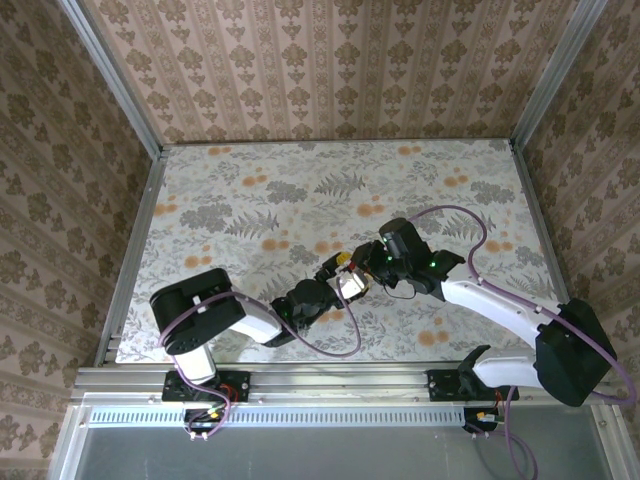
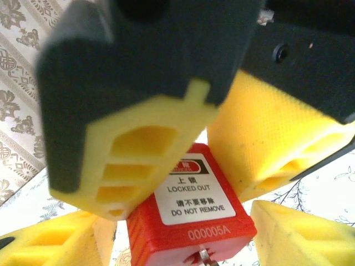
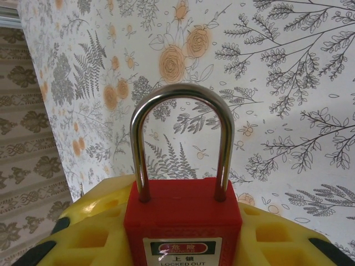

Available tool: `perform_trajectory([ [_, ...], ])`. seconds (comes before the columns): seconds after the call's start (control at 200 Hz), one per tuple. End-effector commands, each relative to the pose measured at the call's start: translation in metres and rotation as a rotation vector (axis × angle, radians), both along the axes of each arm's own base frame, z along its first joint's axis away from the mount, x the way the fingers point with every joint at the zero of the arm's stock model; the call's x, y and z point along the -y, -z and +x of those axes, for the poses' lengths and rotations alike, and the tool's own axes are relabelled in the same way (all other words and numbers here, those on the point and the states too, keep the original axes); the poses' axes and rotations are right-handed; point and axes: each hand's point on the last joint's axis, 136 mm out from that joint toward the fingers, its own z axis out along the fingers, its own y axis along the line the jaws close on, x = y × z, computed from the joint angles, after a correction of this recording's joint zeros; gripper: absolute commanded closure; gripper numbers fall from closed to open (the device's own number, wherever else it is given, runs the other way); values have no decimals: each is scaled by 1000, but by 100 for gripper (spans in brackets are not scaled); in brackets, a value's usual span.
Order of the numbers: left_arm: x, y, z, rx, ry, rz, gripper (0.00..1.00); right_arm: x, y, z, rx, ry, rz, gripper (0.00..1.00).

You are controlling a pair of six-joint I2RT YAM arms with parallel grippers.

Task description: Unlock with the key

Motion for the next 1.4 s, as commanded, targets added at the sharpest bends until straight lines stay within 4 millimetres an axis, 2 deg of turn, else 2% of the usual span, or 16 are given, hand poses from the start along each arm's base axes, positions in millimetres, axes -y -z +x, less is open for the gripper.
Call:
perform_trajectory([
  [0.0, -1, -1, 5, -7, -22, -34, 36, -5, -16, 2, 32, -1, 59, 100],
  [0.315, -5, -6, 10, 5, -42, -40, 42, -6, -15, 0, 22, -6, 57, 100],
  [0.74, -6, -20, 2, 16, 4, -67, 45, -9, -6, 2, 3, -8, 49, 100],
  [0.905, -2, -19, 3, 4, 13, -63, 50, -12, -8, 2, 7, -14, 55, 100],
  [1.09, -3, -18, 6, -4, 3, -64, 65, -11, -6, -1, 0, -18, 56, 100],
  [1.235, -2, -21, 4, -10, 16, -66, 69, -13, -4, -2, -4, -21, 71, 100],
  [1.325, -1, -22, 2, -10, 31, -67, 70, -14, -3, -3, -9, -23, 71, 97],
  [1.395, -1, -22, 0, -13, 43, -68, 72, -14, -3, -4, -10, -24, 74, 90],
])
